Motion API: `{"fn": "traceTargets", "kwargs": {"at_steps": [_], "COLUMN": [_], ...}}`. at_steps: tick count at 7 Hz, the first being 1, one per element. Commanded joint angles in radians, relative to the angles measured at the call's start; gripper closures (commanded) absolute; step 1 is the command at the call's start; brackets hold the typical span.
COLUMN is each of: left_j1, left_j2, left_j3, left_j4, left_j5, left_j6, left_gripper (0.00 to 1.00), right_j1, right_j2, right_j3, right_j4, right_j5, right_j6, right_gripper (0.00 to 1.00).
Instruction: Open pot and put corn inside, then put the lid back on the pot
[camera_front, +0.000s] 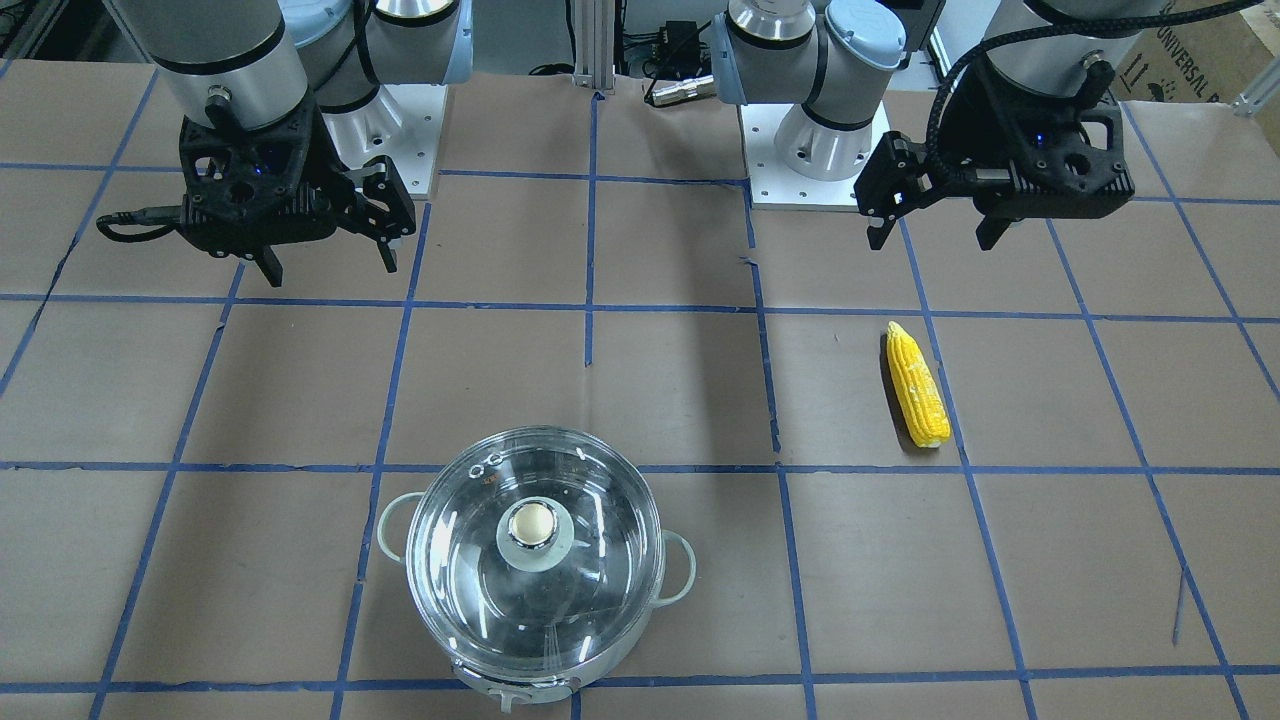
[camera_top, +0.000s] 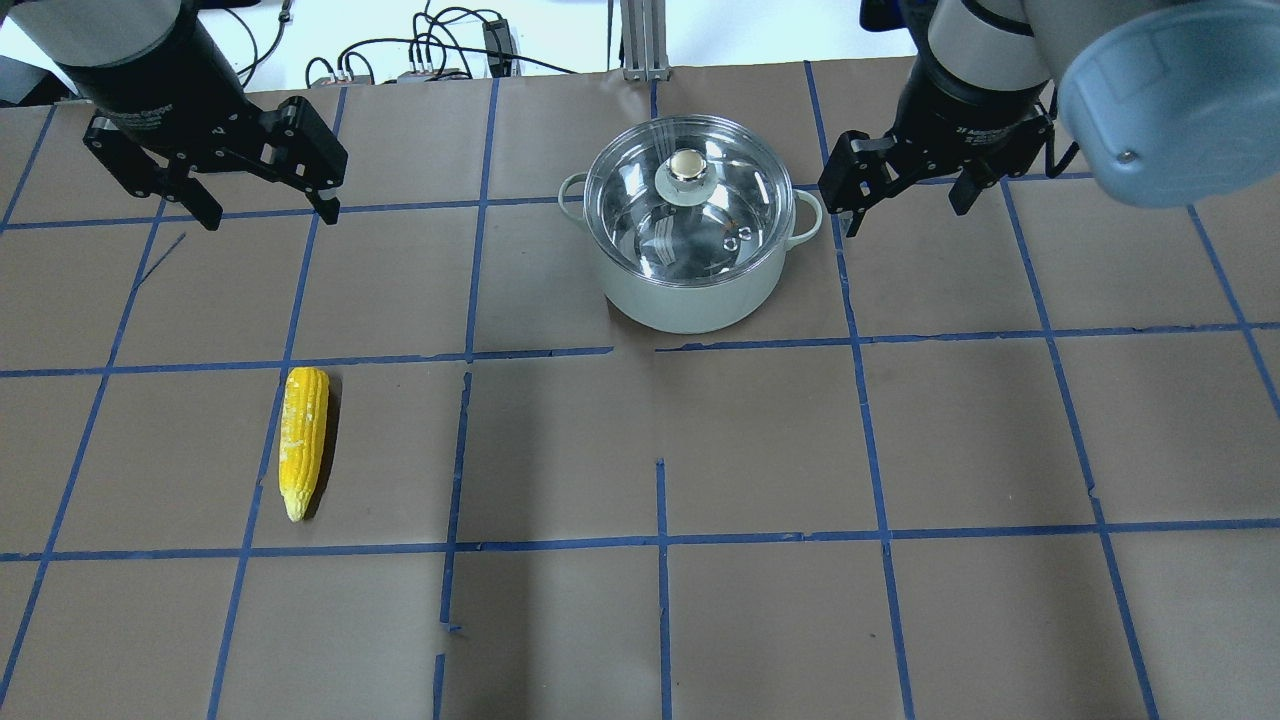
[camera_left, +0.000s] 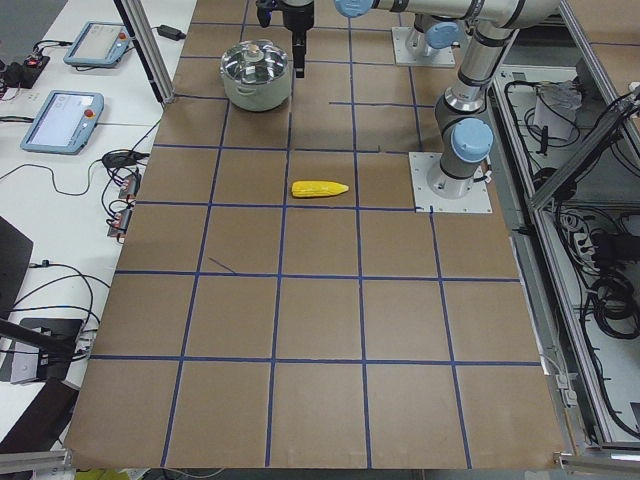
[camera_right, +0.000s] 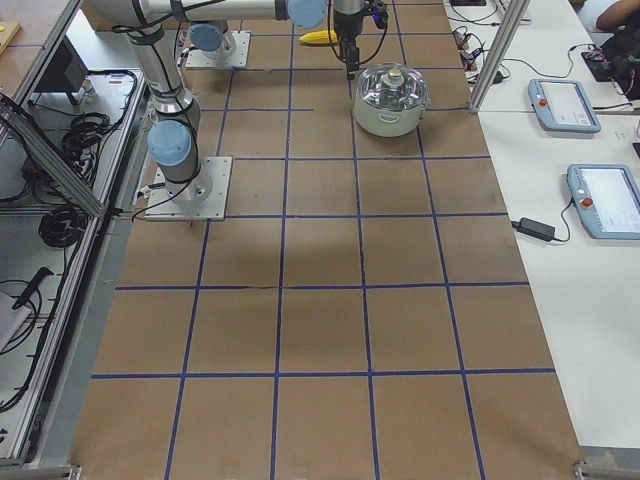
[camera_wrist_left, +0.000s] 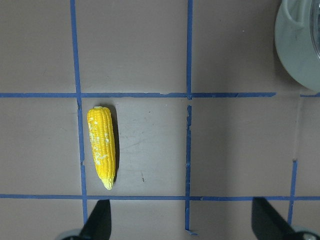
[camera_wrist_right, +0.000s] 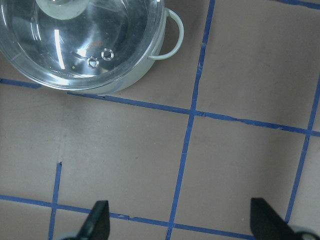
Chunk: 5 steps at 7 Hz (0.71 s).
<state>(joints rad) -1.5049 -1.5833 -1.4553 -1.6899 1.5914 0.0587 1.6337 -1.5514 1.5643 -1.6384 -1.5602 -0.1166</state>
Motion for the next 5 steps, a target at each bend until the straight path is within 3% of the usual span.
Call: {"fn": "traceTargets", "kwargs": {"at_steps": [1, 3, 5], "left_j1": [0.0, 0.003, 0.003], "left_j2": [0.002, 0.002, 0.0], "left_j3": [-0.002, -0.004, -0.005], "left_j4": [0.003, 0.006, 0.006], "left_j5": [-0.001, 0.001, 0.001], "left_j6": [0.004, 0.004, 0.007], "left_gripper": [0.0, 0.0, 0.0], "right_j1": [0.0, 0.015, 0.133], "right_j2": [0.002, 0.034, 0.242], "right_j3": [-0.001, -0.044, -0.259], "right_j4": [-0.015, -0.035, -0.029], "right_j5": [0.002, 0.014, -0.006], "right_j6": [0.003, 0.02, 0.092], "right_gripper": [0.01, 0.01, 0.01]}}
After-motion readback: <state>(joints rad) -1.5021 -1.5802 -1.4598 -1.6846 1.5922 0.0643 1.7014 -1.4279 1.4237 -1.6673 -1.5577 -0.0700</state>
